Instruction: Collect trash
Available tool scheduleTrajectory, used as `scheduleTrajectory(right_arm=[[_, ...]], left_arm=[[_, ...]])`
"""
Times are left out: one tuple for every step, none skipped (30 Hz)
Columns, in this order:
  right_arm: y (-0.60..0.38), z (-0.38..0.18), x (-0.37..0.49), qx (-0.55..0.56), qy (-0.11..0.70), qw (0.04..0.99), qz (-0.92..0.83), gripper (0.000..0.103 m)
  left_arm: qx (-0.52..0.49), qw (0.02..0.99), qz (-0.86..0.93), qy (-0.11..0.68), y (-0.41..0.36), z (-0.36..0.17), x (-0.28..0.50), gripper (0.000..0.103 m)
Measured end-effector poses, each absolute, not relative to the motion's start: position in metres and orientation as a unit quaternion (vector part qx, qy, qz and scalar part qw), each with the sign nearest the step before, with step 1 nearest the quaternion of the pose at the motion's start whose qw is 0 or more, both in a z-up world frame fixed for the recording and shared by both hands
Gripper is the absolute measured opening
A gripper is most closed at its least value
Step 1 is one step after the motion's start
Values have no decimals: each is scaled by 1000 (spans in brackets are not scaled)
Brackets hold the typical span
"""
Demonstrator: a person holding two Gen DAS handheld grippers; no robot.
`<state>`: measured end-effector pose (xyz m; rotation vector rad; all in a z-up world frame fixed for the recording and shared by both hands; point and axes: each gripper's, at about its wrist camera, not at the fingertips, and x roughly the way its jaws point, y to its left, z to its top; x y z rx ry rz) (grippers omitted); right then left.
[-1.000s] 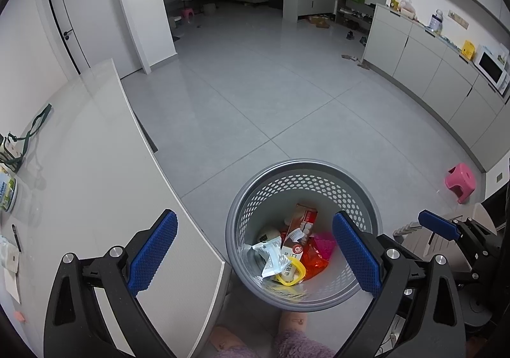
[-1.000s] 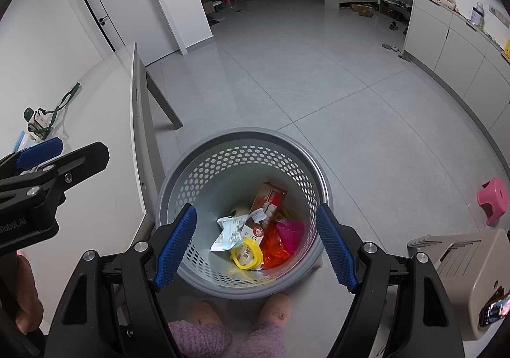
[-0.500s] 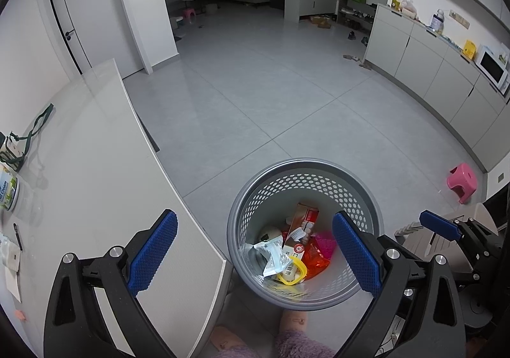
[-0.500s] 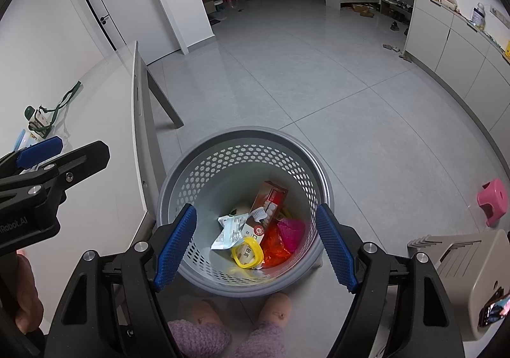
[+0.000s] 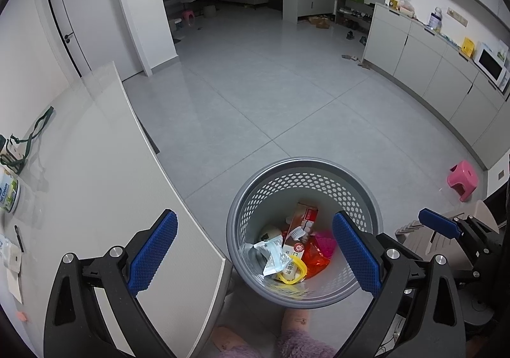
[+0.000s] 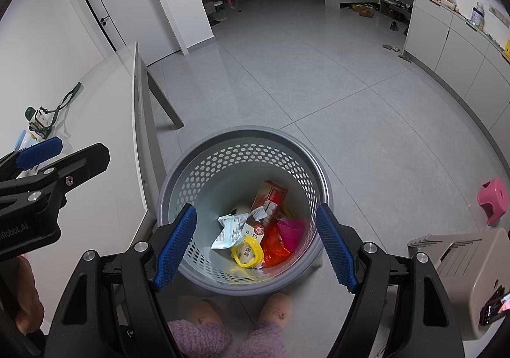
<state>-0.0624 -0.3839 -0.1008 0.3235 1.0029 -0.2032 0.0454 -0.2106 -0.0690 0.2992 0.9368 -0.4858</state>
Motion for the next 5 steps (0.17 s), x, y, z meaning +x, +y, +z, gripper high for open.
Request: scheduleTrajectory(right_arm=[[-383, -101, -63, 154, 478, 859, -97, 74], [-383, -101, -63, 154, 478, 859, -96, 74], [-383, -101, -63, 154, 478, 860, -96, 74], [-382, -100, -63, 154, 477, 860, -95, 74], [-381, -100, -64, 153, 477, 860, -95, 74]], left_arm=[[142, 853, -231, 445, -211, -69, 45, 96], [142, 853, -231, 446, -211, -69, 44, 96], [142, 853, -231, 445, -211, -69, 45, 96], [142, 853, -231, 445, -211, -69, 45, 96], [143, 853, -230, 445, -211, -69, 45, 96]])
